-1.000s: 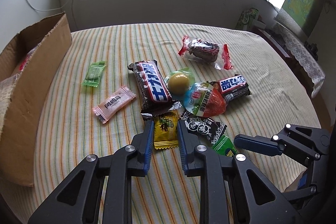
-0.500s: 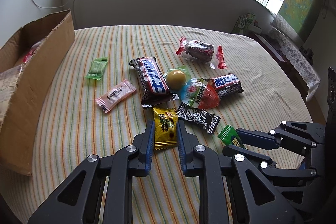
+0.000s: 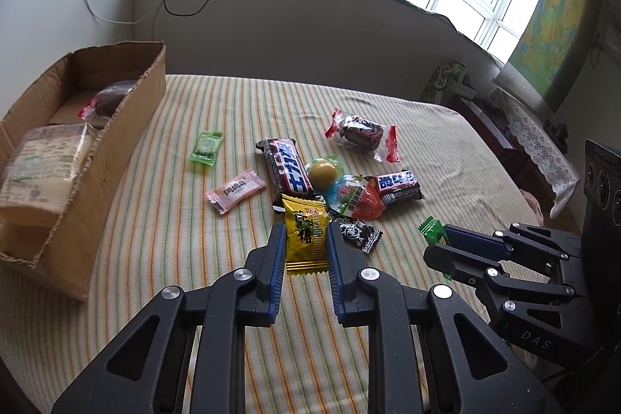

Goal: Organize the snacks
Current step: 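Carry the green candy packet with the right tool over the cardboard box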

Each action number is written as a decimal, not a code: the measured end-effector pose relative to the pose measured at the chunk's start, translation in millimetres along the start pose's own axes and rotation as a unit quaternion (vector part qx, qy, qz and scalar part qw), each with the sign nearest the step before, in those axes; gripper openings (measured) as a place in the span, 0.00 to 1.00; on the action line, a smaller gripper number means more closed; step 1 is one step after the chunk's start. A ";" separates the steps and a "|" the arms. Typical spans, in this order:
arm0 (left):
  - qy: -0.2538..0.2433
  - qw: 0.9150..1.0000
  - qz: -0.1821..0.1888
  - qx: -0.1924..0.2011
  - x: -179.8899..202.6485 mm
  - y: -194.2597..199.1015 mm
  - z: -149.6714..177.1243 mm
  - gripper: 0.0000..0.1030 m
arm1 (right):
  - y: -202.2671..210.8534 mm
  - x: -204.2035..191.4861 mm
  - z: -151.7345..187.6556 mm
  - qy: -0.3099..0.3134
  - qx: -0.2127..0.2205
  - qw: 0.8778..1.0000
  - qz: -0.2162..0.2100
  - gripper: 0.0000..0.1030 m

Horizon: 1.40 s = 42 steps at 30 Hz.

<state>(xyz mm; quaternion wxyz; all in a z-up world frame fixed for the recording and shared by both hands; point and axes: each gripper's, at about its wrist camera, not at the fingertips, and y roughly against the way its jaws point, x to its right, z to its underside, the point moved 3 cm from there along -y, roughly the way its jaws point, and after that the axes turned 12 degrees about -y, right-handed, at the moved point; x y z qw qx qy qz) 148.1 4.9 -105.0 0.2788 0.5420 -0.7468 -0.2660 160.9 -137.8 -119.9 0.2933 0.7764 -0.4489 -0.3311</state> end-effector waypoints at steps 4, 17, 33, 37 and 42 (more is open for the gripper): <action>0.008 1.000 -0.004 0.016 -4.8 12.9 -1.4 0.18 | 2.9 -5.5 -5.7 0.002 0.005 1.000 -0.004 0.22; 0.055 0.995 -0.048 0.064 -57.1 56.4 0.5 0.18 | 4.2 -40.7 -49.3 0.028 0.024 0.999 -0.029 0.22; 0.107 0.985 -0.104 0.089 -132.4 92.0 18.1 0.18 | -30.8 -120.1 -109.5 0.080 0.032 0.994 -0.068 0.22; 0.114 0.984 -0.109 0.089 -143.4 93.6 20.3 0.18 | -46.7 -142.9 -120.8 0.098 0.029 0.992 -0.074 0.22; 0.116 0.984 -0.110 0.084 -154.4 91.1 21.8 0.18 | -69.4 -167.8 -135.8 0.115 0.023 0.990 -0.081 0.22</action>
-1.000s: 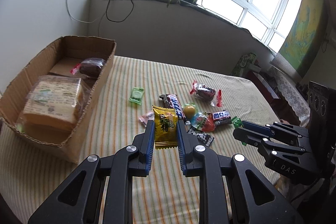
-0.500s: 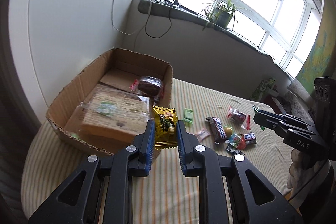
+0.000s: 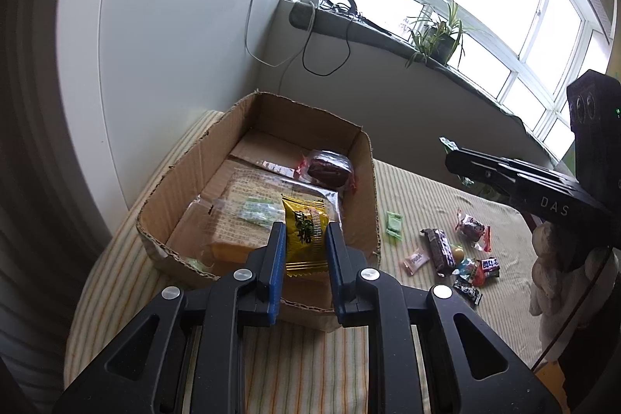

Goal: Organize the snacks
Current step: 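Carry the green candy packet with the right tool over the cardboard box, then open the right tool to drop the green packet into the box, then withdraw the right tool from the box back over the snacks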

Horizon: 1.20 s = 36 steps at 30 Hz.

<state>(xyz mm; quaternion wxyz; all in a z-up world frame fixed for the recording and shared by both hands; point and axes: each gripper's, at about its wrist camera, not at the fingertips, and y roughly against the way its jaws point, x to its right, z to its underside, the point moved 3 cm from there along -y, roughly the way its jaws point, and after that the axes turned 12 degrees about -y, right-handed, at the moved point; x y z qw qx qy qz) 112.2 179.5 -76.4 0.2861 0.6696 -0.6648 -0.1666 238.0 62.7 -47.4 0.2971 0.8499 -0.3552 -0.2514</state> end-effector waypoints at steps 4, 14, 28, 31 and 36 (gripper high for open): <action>0.006 1.000 0.002 -0.003 -6.3 -4.4 1.5 0.18 | -25.8 -11.6 -16.1 0.007 -0.010 1.000 -0.011 0.22; 0.009 1.000 0.008 -0.006 -10.7 -7.5 2.3 0.18 | -84.1 -31.9 -38.9 0.018 -0.032 0.999 -0.021 0.22; 0.009 1.000 0.016 -0.007 -7.6 -12.9 -0.5 0.18 | -110.7 -40.6 -41.7 0.028 -0.049 0.998 -0.024 0.26; 0.010 1.000 0.011 -0.008 -7.3 -12.1 -0.5 0.26 | -108.4 -41.3 -43.2 0.030 -0.039 0.999 -0.018 0.54; 0.014 1.000 0.007 -0.004 -6.8 -9.0 -0.6 0.44 | -99.9 -39.1 -44.8 0.025 -0.029 0.999 -0.016 0.58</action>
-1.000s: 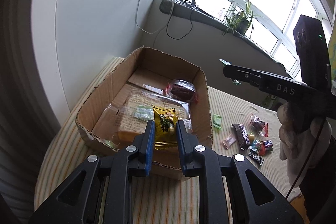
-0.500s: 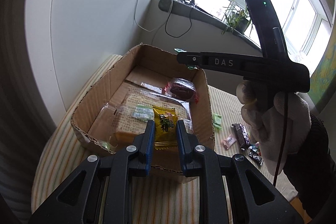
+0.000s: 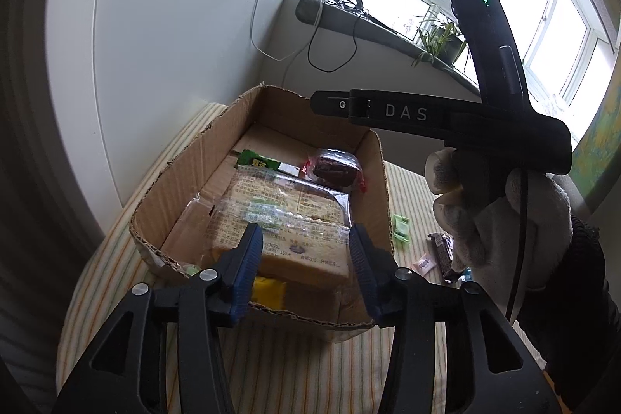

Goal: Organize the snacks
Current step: 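Withdraw the right tool from the box back over the snacks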

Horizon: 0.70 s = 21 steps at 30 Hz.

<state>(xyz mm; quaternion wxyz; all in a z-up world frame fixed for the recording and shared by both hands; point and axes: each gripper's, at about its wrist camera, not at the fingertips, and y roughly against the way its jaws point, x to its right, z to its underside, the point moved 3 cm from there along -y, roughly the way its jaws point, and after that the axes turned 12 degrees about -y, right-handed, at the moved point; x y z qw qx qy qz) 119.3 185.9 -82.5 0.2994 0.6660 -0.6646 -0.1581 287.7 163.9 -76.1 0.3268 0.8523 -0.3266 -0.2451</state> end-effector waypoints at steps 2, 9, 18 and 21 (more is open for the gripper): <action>-0.002 1.000 -0.002 0.002 1.3 1.8 -0.8 0.44 | 3.9 1.4 0.3 0.001 0.002 1.000 0.001 0.58; -0.007 1.000 0.000 0.005 10.5 6.4 -2.3 0.44 | 25.3 8.7 1.1 -0.006 0.016 1.000 0.004 0.58; -0.010 1.000 0.005 0.012 26.8 14.5 -3.8 0.44 | 68.5 28.5 12.2 -0.021 0.037 0.999 0.009 0.58; -0.016 1.000 0.010 0.013 36.8 15.1 -3.8 0.44 | 85.0 39.5 17.1 -0.026 0.045 0.999 0.014 0.58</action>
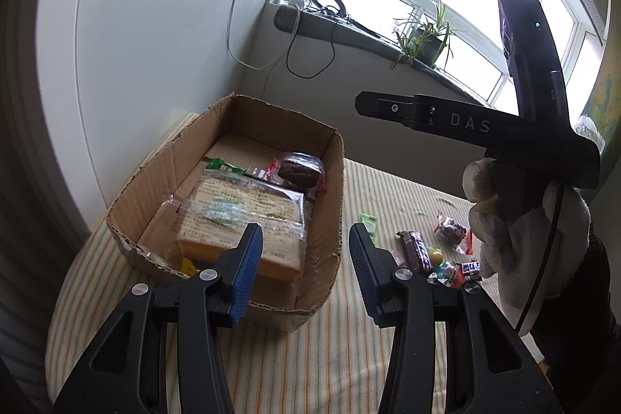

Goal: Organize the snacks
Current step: 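Withdraw the right tool from the box back over the snacks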

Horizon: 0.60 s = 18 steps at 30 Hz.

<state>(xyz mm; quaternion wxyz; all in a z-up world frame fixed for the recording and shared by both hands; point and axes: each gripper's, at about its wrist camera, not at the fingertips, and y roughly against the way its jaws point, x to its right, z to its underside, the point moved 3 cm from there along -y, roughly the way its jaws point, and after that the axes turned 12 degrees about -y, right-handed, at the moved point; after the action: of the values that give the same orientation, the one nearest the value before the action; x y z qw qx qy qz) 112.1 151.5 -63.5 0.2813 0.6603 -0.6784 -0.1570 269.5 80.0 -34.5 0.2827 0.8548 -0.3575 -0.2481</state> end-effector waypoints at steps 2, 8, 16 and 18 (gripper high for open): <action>-0.004 1.000 0.004 -0.001 7.3 -1.6 -0.2 0.44 | 10.5 8.3 1.7 -0.005 0.004 1.000 0.004 0.58; -0.013 1.000 0.019 -0.004 28.0 -5.6 -0.7 0.44 | 44.0 38.7 12.1 -0.023 0.019 0.999 0.025 0.58; -0.034 0.998 0.044 -0.016 60.9 -19.2 0.2 0.44 | 79.3 94.6 35.5 -0.062 0.025 0.996 0.059 0.59; -0.040 0.998 0.049 -0.020 69.1 -23.1 0.4 0.44 | 86.3 109.3 43.1 -0.072 0.023 0.995 0.069 0.59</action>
<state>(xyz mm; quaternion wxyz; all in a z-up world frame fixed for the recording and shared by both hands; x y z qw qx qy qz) 132.7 81.7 -65.3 0.2746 0.6137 -0.7172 -0.1830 269.8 -65.7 -32.6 0.2531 0.8145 -0.4403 -0.2804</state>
